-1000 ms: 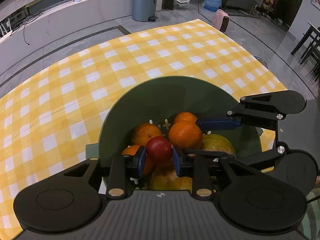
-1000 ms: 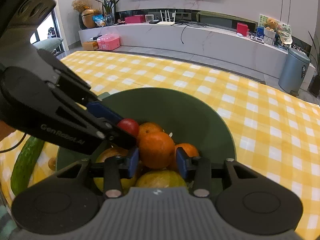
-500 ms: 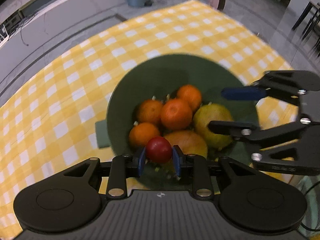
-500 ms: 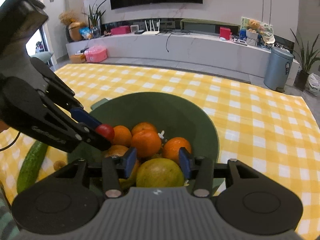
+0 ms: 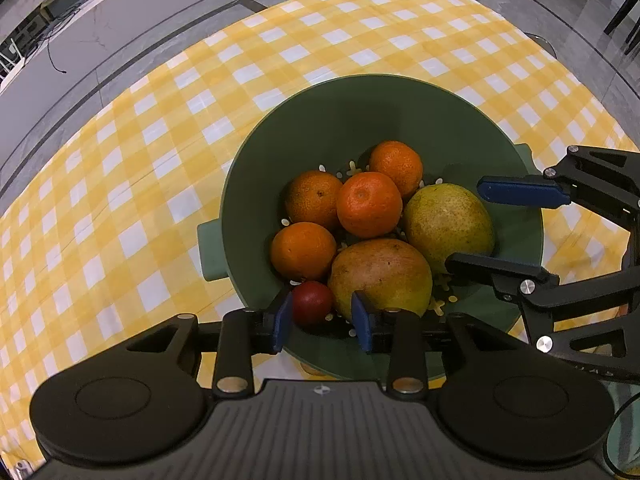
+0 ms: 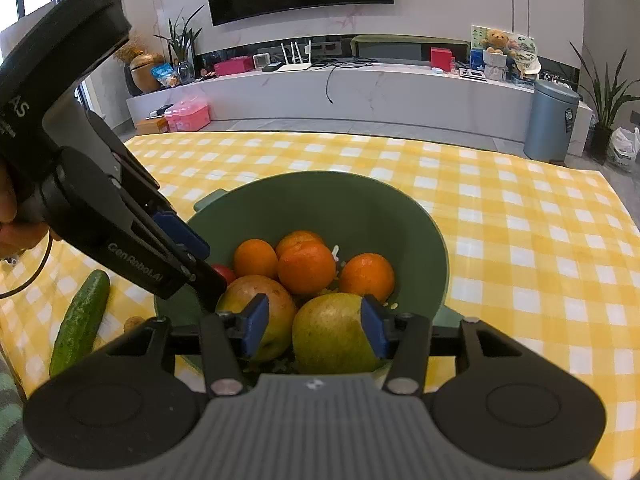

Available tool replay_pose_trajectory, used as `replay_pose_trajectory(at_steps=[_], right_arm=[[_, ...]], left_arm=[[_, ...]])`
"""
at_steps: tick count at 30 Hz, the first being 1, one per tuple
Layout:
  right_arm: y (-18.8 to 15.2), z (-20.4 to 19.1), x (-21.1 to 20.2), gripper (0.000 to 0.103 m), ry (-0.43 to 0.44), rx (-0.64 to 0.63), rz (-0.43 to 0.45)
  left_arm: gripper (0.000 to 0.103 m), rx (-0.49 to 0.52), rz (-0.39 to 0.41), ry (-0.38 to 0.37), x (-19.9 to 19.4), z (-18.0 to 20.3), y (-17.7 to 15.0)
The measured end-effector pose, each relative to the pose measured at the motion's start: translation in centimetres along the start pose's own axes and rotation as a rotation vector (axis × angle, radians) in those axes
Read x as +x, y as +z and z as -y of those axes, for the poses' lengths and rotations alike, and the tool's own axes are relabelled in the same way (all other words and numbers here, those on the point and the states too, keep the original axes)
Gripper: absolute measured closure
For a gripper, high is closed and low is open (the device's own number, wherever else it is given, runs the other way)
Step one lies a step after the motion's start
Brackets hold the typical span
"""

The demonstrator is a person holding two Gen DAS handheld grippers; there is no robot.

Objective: Organize fruits
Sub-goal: 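Withdraw both tools from the colander toward the cucumber and kiwis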

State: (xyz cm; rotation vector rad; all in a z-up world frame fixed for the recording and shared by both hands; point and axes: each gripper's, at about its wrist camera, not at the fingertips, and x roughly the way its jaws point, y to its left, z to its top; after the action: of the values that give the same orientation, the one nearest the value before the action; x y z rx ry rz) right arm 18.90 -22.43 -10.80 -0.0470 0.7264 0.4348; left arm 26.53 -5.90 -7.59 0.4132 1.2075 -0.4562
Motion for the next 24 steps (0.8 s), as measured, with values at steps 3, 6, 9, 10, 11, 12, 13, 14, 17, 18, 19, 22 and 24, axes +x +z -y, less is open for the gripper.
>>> replay_pose_trajectory(at_steps=[3, 6, 9, 10, 11, 12, 13, 14, 17, 18, 19, 22, 24], right_arm=[[0.1, -0.1, -0.3, 0.053, 0.000, 0.005, 0.007], [0.3, -0.3, -1.2, 0.051, -0.002, 0.022, 0.025], [0.4, -0.8, -2.5, 0.044, -0.027, 0.044, 0.054], [0.4, -1.2, -3.0, 0.043, -0.043, 0.052, 0.064], [0.4, -1.4, -3.5, 0.042, -0.055, 0.059, 0.070], [0.4, -1.7, -4.1, 0.041, -0.068, 0.067, 0.077], [0.4, -2.1, -4.7, 0.040, -0.081, 0.079, 0.084], [0.2, -2.3, -5.2, 0.039, -0.088, 0.092, 0.090], [-0.3, -3.2, -6.8, 0.039, -0.101, 0.139, 0.107], [-0.5, -3.5, -7.3, 0.038, -0.105, 0.151, 0.112], [-0.8, -3.9, -7.7, 0.038, -0.113, 0.160, 0.118], [-1.7, -5.3, -8.8, 0.037, -0.143, 0.165, 0.129], [-2.5, -6.2, -9.2, 0.037, -0.156, 0.163, 0.130]], left_arm=[[0.051, 0.004, 0.033, -0.011, -0.8, 0.4, -0.5], [0.049, 0.022, 0.084, -0.001, -2.3, 1.0, -1.2], [0.046, 0.027, 0.144, 0.021, -4.3, 1.7, -2.4], [0.044, 0.026, 0.164, 0.027, -5.1, 1.8, -3.0], [0.042, 0.025, 0.181, 0.033, -5.8, 1.9, -3.7], [0.041, 0.020, 0.195, 0.037, -6.5, 1.9, -4.3], [0.040, 0.010, 0.205, 0.043, -7.1, 2.0, -5.0], [0.040, 0.000, 0.213, 0.047, -7.5, 1.9, -5.7], [0.040, -0.038, 0.224, 0.053, -8.8, 1.5, -7.7], [0.039, -0.051, 0.226, 0.057, -9.1, 1.3, -8.4], [0.039, -0.057, 0.227, 0.065, -9.4, 1.2, -9.0], [0.037, -0.067, 0.227, 0.113, -10.2, 0.8, -10.8], [0.037, -0.065, 0.223, 0.139, -10.7, 0.5, -12.0]])
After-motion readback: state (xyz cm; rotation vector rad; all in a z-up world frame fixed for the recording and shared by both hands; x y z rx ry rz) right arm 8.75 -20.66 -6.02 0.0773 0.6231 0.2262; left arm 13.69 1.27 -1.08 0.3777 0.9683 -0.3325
